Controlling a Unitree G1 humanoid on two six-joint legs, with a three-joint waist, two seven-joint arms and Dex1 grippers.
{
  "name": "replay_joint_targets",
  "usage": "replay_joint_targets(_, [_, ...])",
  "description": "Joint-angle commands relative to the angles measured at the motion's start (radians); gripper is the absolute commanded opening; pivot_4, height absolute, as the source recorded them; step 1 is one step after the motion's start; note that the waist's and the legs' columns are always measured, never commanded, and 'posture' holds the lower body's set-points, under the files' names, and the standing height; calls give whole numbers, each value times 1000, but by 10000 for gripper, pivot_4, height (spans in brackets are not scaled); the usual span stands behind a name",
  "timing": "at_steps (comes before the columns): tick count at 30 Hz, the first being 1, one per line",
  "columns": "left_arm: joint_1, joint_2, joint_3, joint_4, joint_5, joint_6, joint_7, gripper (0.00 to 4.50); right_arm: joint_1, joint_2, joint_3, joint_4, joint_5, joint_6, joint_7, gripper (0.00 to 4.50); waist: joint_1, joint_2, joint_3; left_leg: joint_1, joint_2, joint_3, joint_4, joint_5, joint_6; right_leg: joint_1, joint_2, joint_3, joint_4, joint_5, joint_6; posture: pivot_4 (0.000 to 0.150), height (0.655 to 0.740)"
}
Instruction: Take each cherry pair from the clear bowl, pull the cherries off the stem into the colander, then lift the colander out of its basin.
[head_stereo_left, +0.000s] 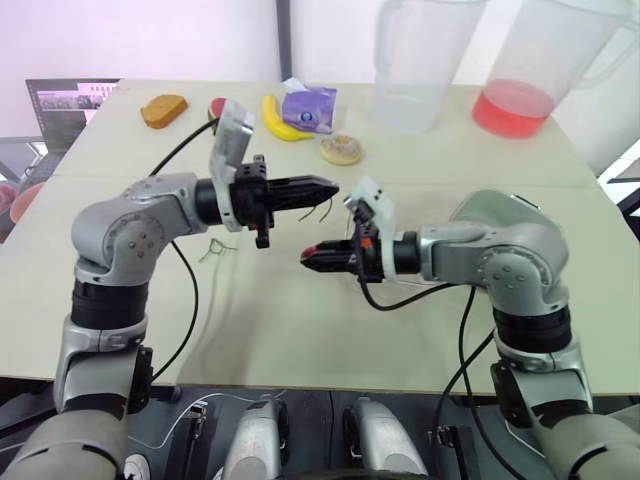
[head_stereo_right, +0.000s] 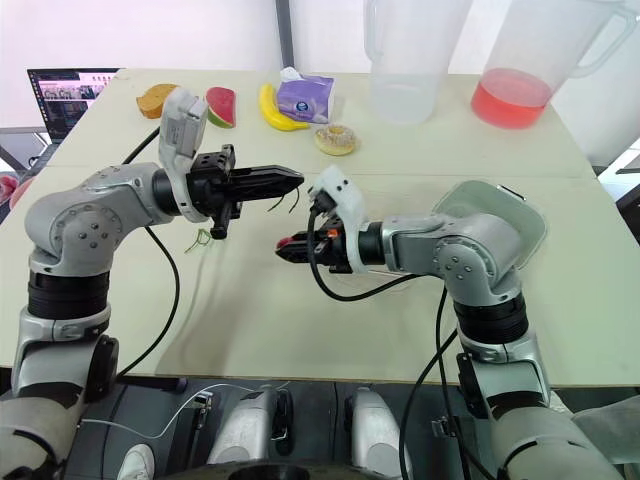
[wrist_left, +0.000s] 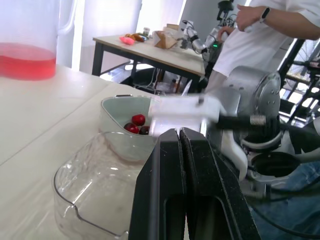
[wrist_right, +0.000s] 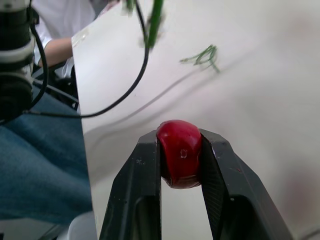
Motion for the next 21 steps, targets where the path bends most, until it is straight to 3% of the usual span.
replay_joint_targets(1, [8,27,37,-34,-7,-9,0,0,29,-47,-170,-88,71,31,-35,5931,2,0,0,0,0,0,0,0,0,0,0,0,0,0,0,1500,7400])
replay_joint_targets(8, [53,74,27,-51,14,-19,-11,0,196,-284,-447,-116,4,26,-107,5931,1,0,0,0,0,0,0,0,1,1,-1,0,-1,0,0,1500,7400])
replay_joint_targets(12, [74,83,16,-58,36,-34,-18,0,280,-339,-548,-39,-118,1,-209,5931,-2,0,0,0,0,0,0,0,0,1,0,1,-1,0,0,1500,7400])
replay_joint_targets(21, [89,90,-19,-62,79,-60,-42,0,364,-322,-470,56,-255,-72,-241,5931,-3,0,0,0,0,1,0,0,0,0,2,1,-1,0,0,1500,7400])
